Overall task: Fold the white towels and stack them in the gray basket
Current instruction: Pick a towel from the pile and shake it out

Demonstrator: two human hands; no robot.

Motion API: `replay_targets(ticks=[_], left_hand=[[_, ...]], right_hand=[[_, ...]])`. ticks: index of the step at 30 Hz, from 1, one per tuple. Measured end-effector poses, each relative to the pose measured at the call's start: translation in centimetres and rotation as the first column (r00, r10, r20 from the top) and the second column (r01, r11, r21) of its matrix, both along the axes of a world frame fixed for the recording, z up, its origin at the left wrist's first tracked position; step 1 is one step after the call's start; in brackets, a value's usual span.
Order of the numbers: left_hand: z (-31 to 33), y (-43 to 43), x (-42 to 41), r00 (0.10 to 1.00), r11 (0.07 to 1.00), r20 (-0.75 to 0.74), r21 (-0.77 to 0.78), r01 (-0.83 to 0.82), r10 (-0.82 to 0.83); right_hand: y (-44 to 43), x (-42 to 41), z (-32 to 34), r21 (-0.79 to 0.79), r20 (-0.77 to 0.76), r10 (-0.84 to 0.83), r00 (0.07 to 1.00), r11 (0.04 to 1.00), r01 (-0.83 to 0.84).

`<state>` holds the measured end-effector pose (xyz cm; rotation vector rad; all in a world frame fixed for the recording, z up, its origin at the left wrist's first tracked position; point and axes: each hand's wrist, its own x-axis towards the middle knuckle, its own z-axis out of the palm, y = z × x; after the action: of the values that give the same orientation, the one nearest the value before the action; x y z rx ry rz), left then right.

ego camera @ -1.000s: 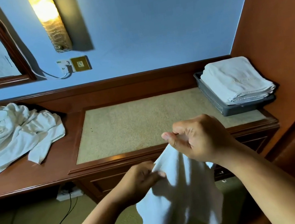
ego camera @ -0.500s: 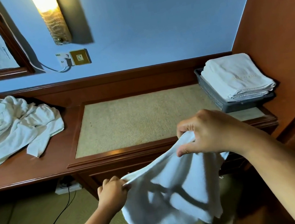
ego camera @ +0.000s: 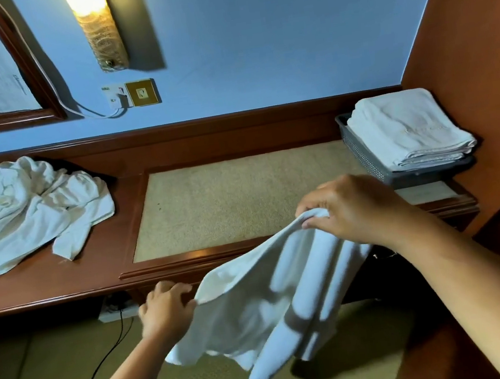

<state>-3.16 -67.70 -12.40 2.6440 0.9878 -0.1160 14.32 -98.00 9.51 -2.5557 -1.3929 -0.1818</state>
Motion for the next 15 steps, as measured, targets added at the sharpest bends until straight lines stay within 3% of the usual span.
replay_targets(ticks=[1, 3, 5, 8, 10, 15], left_hand=[[1.2, -1.4, 1.0, 0.981, 0.994, 0.177, -0.053, 0.094, -0.083], [4.4, -5.1, 2.8, 0.835, 0.93, 0.52, -0.188, 0.317, -0.18], [7.6, -8.6, 3.8, 0.686, 0.818, 0.714, -0.305, 0.488, -0.143], [10.0, -11.2, 4.1, 0.589, 0.67, 0.804, -0.483, 0.564, 0.083], [10.3, -11.5, 4.0, 0.541, 0.655, 0.825, -0.502, 0.565, 0.166], [9.6, -12.8, 3.8, 0.516, 0.706, 0.856, -0.388, 0.593, 0.038]], right_hand=[[0.7, -0.5, -0.1, -0.014, 0.002, 0.048, 0.999, 0.999, -0.048], [2.1, -1.4, -0.4, -0.032, 0.019, 0.132, 0.991, 0.991, -0.131], [3.3, -2.0, -0.6, -0.02, 0.04, 0.183, 0.982, 0.983, -0.183], [4.0, -2.2, -0.3, -0.006, 0.027, 0.17, 0.985, 0.986, -0.17], [3.9, -2.1, -0.1, 0.008, 0.013, 0.154, 0.988, 0.988, -0.154], [3.4, -2.0, 0.6, 0.059, -0.026, 0.124, 0.992, 0.991, -0.122]])
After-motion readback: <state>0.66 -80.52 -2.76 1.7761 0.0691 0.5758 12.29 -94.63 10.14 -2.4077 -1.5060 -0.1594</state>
